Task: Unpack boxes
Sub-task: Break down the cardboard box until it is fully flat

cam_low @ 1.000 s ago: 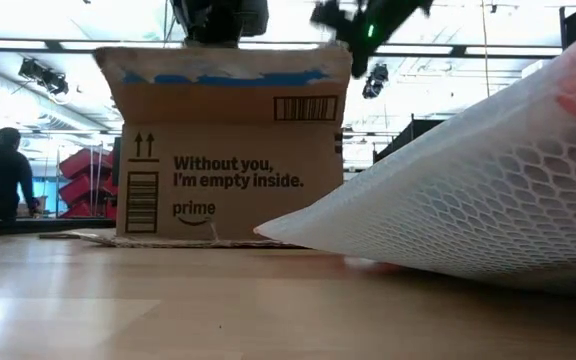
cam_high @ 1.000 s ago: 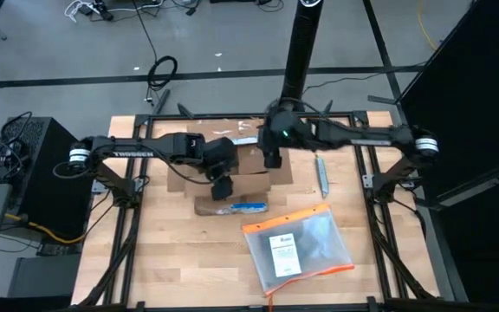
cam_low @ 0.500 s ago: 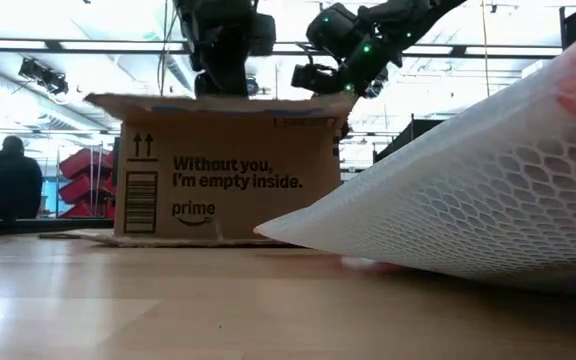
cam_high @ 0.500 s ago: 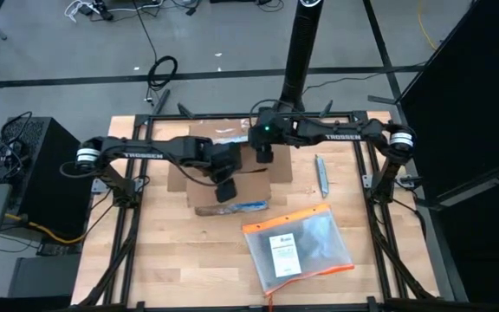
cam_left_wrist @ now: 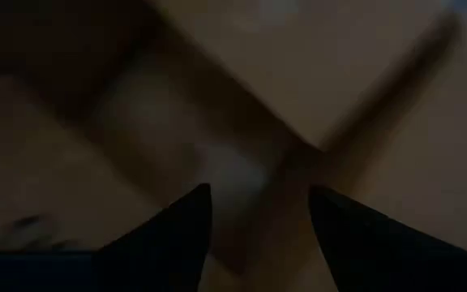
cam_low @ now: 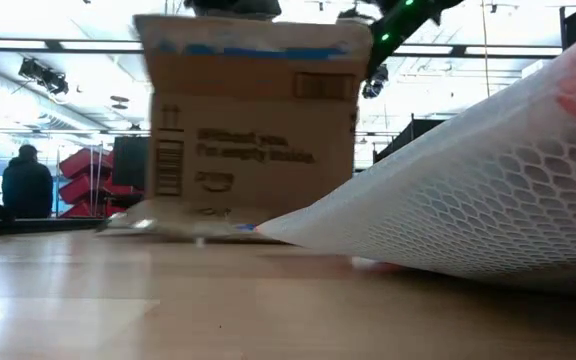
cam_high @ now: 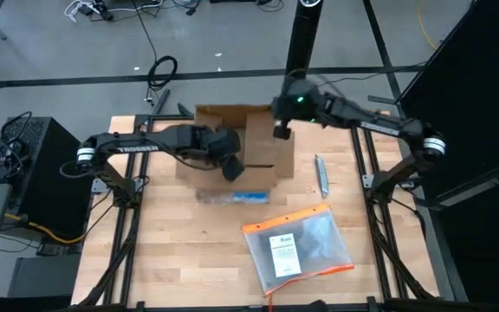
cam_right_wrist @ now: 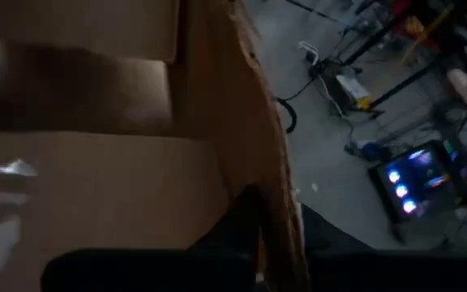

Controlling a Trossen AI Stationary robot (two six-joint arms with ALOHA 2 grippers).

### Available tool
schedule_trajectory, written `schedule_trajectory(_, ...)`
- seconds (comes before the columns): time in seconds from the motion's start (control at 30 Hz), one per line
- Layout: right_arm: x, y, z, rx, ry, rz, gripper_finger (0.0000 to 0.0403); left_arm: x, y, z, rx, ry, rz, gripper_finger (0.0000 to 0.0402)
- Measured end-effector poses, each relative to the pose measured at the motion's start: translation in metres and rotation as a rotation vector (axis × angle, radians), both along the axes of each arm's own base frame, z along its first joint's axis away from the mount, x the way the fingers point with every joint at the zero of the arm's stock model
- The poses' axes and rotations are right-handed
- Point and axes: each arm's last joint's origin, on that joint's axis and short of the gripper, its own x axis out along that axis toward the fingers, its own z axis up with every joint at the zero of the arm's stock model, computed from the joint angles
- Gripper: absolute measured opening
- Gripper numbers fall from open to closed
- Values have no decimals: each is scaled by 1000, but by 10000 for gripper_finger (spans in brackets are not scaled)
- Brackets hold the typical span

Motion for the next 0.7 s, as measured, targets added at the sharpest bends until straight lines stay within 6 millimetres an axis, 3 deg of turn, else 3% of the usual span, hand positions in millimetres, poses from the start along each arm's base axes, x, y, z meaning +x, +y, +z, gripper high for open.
schedule_trajectory(0.1,-19,-2,11,145,-80,17,1,-6,15,11,59,-44,122,198)
schedule_trajectory(0.2,-30,-3,16,247,-127,15,0,-7,29,10,81,-54,209,198)
schedule_trajectory(0.7,-51,-30,-15,464,48,-155,1,32,33,-54,70,275,-16,198)
